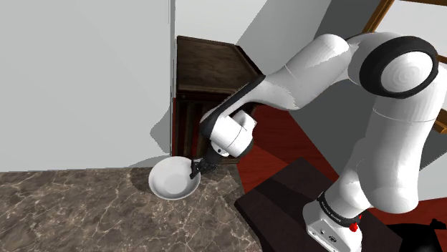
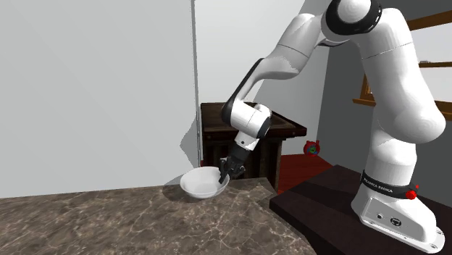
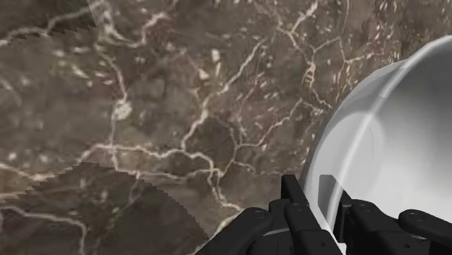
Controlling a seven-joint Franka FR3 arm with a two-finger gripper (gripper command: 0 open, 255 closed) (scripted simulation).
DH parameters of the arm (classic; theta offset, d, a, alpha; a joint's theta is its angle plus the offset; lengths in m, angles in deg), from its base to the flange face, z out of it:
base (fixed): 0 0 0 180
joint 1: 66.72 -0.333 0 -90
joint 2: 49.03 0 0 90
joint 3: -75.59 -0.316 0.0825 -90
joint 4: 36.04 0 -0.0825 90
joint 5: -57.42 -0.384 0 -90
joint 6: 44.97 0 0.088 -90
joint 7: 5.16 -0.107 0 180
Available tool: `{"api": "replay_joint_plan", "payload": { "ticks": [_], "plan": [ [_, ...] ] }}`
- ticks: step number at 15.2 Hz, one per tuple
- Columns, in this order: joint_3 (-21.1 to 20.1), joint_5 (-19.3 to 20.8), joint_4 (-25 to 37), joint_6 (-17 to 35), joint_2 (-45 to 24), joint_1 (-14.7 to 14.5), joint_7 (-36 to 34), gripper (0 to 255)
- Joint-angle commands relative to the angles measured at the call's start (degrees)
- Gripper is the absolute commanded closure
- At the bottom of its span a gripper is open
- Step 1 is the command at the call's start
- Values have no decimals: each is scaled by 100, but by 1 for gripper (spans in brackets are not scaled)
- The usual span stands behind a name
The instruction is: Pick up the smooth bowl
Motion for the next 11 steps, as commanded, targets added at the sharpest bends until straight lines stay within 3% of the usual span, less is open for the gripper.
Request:
{"api": "replay_joint_plan", "payload": {
  "ticks": [1,9,11],
  "plan": [
    [10,255,-109,-29,184,-7,-290,255],
    [127,1315,-465,-199,885,-96,-1473,255],
    [131,1334,-471,-204,898,-99,-1495,255]
  ]
}}
